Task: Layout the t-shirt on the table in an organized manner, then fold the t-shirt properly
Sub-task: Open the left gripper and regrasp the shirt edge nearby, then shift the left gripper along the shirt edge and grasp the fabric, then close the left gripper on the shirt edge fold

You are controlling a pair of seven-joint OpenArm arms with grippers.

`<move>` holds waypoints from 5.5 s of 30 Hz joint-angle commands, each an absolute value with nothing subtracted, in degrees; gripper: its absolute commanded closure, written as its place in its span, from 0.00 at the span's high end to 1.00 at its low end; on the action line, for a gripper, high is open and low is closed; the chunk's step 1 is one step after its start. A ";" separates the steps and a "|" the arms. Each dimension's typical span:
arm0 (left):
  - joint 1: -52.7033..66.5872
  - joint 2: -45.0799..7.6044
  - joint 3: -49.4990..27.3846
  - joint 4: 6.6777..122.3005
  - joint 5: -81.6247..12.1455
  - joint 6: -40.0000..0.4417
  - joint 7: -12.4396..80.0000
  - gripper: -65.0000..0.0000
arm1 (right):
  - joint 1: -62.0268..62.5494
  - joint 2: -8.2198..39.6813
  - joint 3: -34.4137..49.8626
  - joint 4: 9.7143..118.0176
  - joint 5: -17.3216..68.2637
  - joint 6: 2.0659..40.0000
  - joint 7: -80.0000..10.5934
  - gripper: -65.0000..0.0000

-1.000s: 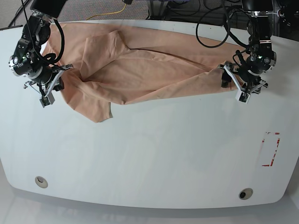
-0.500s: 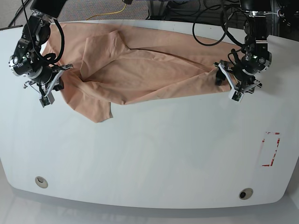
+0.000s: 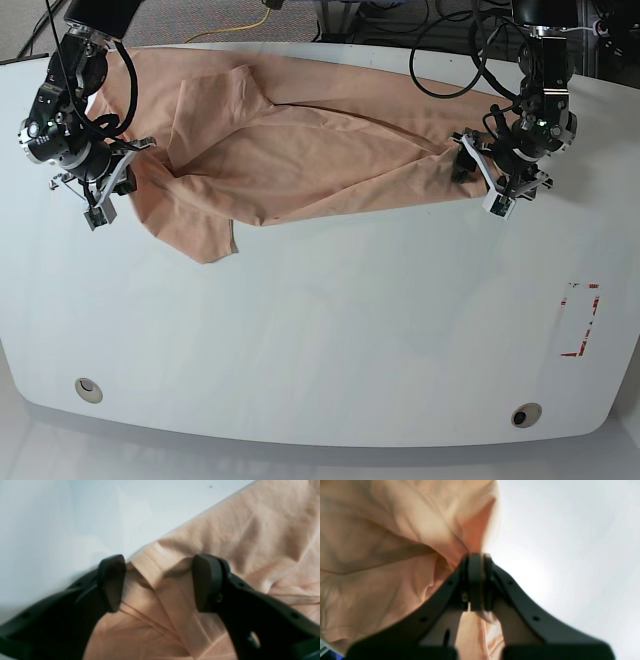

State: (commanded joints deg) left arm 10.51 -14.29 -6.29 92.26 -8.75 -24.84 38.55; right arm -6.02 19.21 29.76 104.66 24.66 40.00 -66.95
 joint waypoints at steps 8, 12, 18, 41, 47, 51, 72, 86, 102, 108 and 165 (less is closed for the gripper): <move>10.42 -14.29 -6.37 93.14 -8.84 -24.84 38.20 0.00 | -6.02 19.12 29.76 104.66 24.66 40.00 -66.95 0.00; 10.42 -14.29 -7.25 95.69 -8.84 -24.84 38.20 0.00 | -6.02 19.12 29.76 104.66 24.66 40.00 -66.95 0.00; 10.59 -14.29 -7.60 100.00 -8.84 -24.84 38.46 0.00 | -6.02 19.12 29.76 104.66 24.66 40.00 -66.95 0.00; 10.77 -14.29 -7.60 103.60 -8.84 -24.84 42.33 0.40 | -6.02 19.12 29.76 104.66 24.66 40.00 -66.95 0.00; 10.59 -14.29 -7.60 103.52 -8.84 -24.84 42.33 0.41 | -6.02 19.03 29.76 104.66 24.66 40.00 -66.95 0.00; 10.33 -14.29 -7.60 103.16 -8.66 -24.84 42.33 0.41 | -6.02 19.03 29.76 104.66 24.66 40.00 -66.95 0.00; 7.60 -14.29 -11.12 94.81 -8.92 -24.75 42.42 0.41 | -6.02 19.03 29.76 104.66 24.66 40.00 -66.95 0.00; 9.63 -14.29 -11.30 97.19 -8.84 -24.75 42.51 0.72 | -6.02 19.03 29.76 104.66 24.66 40.00 -66.95 0.00; 12.09 -16.57 -9.19 102.02 -8.92 -33.54 42.86 0.76 | -6.02 18.95 29.67 104.66 24.66 40.00 -66.95 0.00; 13.58 -17.54 -9.19 104.92 -8.66 -36.79 43.91 0.76 | -6.02 18.95 29.76 104.66 24.66 40.00 -66.95 0.00; 7.52 -22.46 -3.47 96.13 -3.30 -36.62 47.52 0.76 | -6.20 18.95 29.85 104.66 24.84 40.00 -66.95 0.00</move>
State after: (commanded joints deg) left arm 7.52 -22.46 -3.47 96.13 -3.30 -36.62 47.52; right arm -6.20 18.95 29.85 104.66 24.84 40.00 -66.95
